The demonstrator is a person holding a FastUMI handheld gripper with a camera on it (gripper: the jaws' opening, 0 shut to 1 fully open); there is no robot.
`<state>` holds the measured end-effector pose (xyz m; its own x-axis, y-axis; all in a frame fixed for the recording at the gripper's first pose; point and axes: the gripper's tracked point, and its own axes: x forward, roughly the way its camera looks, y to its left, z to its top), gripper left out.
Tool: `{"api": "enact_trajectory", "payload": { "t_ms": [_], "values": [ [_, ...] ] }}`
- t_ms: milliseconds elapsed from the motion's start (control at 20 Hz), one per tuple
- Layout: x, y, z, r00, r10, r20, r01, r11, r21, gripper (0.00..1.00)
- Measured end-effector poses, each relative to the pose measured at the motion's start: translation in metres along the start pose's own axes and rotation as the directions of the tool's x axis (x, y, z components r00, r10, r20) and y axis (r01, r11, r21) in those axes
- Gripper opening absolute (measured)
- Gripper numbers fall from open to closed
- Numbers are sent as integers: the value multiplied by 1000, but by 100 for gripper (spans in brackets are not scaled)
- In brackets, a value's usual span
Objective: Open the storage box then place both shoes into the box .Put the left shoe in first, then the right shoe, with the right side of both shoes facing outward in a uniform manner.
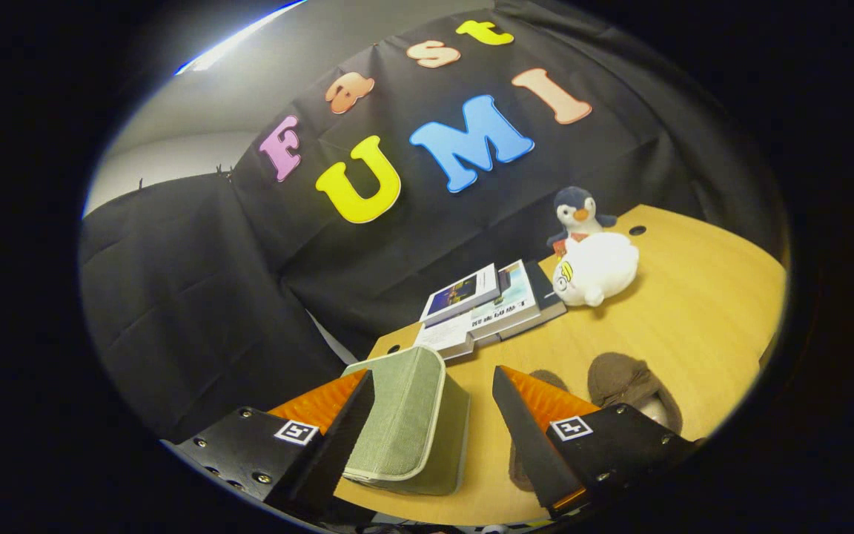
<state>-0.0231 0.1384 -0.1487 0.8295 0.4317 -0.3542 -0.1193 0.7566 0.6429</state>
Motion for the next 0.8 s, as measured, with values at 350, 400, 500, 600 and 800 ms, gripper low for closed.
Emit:
{"api": "enact_trajectory", "payload": {
  "t_ms": [350,400,500,600,800],
  "values": [
    [20,-1,-49,990,78,-119,-43,961,273,98],
    [23,-1,-55,987,89,-132,-44,951,306,98],
    [26,-1,-66,982,105,-155,-43,932,359,98],
    [29,1,-75,977,124,-172,-43,910,412,98],
    [34,3,-93,967,164,-193,-35,841,540,98]
  ]
}}
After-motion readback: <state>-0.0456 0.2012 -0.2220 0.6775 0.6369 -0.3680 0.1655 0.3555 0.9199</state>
